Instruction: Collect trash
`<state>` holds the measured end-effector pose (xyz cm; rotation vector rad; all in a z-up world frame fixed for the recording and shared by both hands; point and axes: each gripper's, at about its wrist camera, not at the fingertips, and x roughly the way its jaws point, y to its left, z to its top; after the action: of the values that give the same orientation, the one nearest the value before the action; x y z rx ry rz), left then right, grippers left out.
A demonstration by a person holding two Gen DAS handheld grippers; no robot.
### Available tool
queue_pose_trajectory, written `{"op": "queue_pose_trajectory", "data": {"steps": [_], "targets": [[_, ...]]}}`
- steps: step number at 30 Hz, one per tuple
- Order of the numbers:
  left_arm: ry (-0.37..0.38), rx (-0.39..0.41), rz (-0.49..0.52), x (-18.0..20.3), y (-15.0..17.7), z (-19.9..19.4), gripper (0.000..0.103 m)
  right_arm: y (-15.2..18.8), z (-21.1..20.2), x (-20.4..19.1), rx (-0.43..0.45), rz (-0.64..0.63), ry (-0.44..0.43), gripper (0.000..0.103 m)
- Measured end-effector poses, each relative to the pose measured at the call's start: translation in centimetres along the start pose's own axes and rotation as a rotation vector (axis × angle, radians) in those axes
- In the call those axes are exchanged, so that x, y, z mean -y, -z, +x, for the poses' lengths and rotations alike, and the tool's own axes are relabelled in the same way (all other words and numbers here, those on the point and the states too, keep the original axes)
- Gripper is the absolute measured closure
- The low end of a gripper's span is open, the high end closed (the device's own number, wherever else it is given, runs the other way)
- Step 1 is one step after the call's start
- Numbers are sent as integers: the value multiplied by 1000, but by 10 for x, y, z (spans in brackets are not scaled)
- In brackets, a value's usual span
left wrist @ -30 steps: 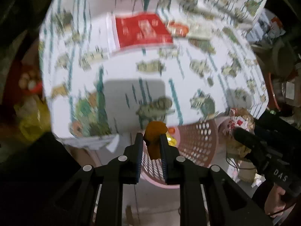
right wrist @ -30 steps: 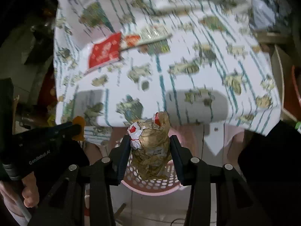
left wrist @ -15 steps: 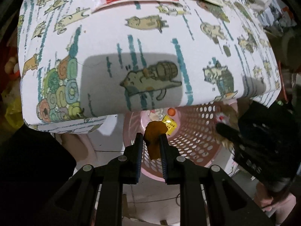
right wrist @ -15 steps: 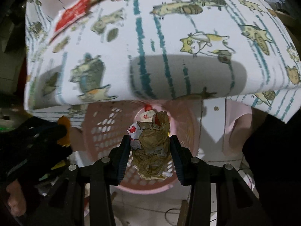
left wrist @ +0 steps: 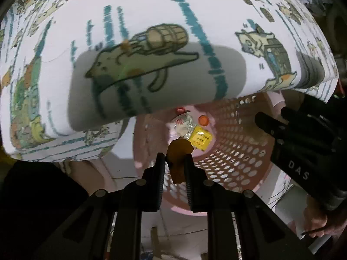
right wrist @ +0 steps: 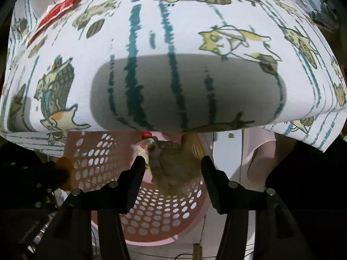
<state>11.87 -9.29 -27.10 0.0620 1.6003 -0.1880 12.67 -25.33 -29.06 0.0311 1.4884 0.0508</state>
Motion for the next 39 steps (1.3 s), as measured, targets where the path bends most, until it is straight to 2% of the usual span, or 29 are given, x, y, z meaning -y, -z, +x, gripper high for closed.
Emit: {"op": "queue_pose_trajectory", "data": {"steps": [4, 7, 10, 12, 13, 14, 21, 24, 26, 30, 35, 39], "targets": [[-28, 33, -8, 1, -4, 2, 86, -1, -7, 5, 5, 37, -33, 48], [-17, 41, -15, -3, -6, 5, 86, 2, -7, 5, 2, 34, -48, 58], [1, 48, -29, -4, -11, 7, 84, 4, -10, 2, 4, 38, -66, 60], [22, 62, -45, -6, -10, 2, 65, 3, -18, 0, 17, 47, -84, 60], [21, 60, -44, -6, -10, -1, 38, 3, -18, 2, 23, 48, -92, 60], [6, 52, -37, -5, -10, -3, 19, 2, -20, 1, 29, 49, -94, 60], [-20, 18, -21, -8, -1, -37, 21, -5, -36, 6, 67, 96, -117, 60], [-68, 93, 18, -8, 4, -73, 21, -4, -48, -3, 86, 75, -108, 60], [-74, 159, 37, -11, 5, -102, 21, -2, -54, -8, 83, 64, -97, 60], [-127, 274, 38, -16, 4, -146, 21, 0, -73, -12, 108, 71, -106, 60], [-87, 363, -6, -28, -1, -175, 21, -6, -103, -13, 213, 30, -46, 60], [-57, 417, -24, -31, 2, -185, 21, -8, -117, -12, 258, 28, -58, 60]]}}
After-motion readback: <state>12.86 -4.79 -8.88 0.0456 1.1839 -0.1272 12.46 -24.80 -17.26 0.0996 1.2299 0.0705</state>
